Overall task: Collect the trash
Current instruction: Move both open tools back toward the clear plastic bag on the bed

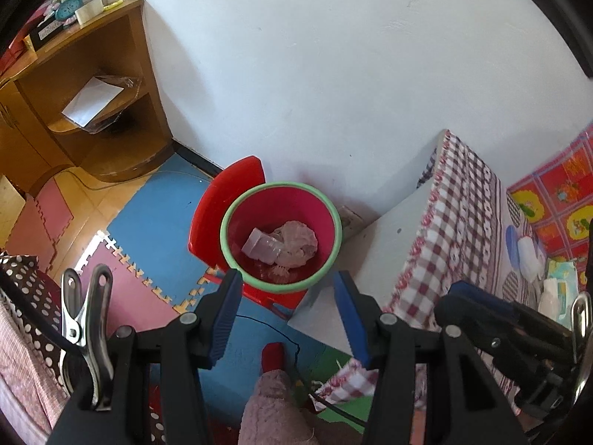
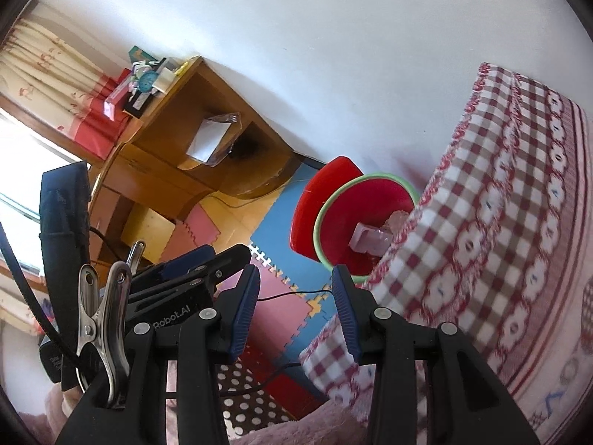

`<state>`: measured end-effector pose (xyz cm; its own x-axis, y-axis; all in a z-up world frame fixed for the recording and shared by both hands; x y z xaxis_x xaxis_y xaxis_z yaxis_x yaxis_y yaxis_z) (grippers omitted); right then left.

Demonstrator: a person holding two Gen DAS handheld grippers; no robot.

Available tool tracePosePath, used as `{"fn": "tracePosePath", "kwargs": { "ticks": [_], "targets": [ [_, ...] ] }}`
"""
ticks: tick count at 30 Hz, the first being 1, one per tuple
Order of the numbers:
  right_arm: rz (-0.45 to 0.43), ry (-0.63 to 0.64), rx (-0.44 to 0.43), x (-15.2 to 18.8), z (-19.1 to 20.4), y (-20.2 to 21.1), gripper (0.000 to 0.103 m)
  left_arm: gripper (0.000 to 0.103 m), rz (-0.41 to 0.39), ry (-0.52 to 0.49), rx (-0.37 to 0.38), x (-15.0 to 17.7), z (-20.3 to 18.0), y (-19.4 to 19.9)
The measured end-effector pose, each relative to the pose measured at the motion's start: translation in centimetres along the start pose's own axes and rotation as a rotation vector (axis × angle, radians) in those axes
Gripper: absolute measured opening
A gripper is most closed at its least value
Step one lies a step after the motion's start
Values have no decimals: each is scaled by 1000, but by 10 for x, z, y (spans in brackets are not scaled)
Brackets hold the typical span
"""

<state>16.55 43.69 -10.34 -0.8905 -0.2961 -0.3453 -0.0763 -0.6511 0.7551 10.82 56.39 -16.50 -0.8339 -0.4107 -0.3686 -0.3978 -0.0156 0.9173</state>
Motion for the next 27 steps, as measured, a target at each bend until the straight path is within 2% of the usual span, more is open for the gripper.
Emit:
{"fn": "tracePosePath", "kwargs": {
  "ticks": [13, 19, 27],
  "targets": [
    [-70, 0, -10, 47, -15, 74, 42, 53, -44, -43, 13, 41, -43, 44],
    [-107, -28, -5, 64, -26, 105, 42, 53, -46, -76, 46, 58, -81, 53],
    [-161, -74, 45, 81, -56, 147, 42, 53, -51, -146, 92, 78, -140, 61]
  ]
}}
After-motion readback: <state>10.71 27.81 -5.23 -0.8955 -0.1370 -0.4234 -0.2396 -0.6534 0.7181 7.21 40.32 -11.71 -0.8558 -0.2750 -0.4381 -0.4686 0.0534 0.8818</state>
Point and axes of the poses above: each gripper's, at about its wrist camera, not at the fingertips, and y roughly against the way its jaws point, z to its left, x to its underside, the point moved 10 cm from there along -y, roughly the way its jaws point
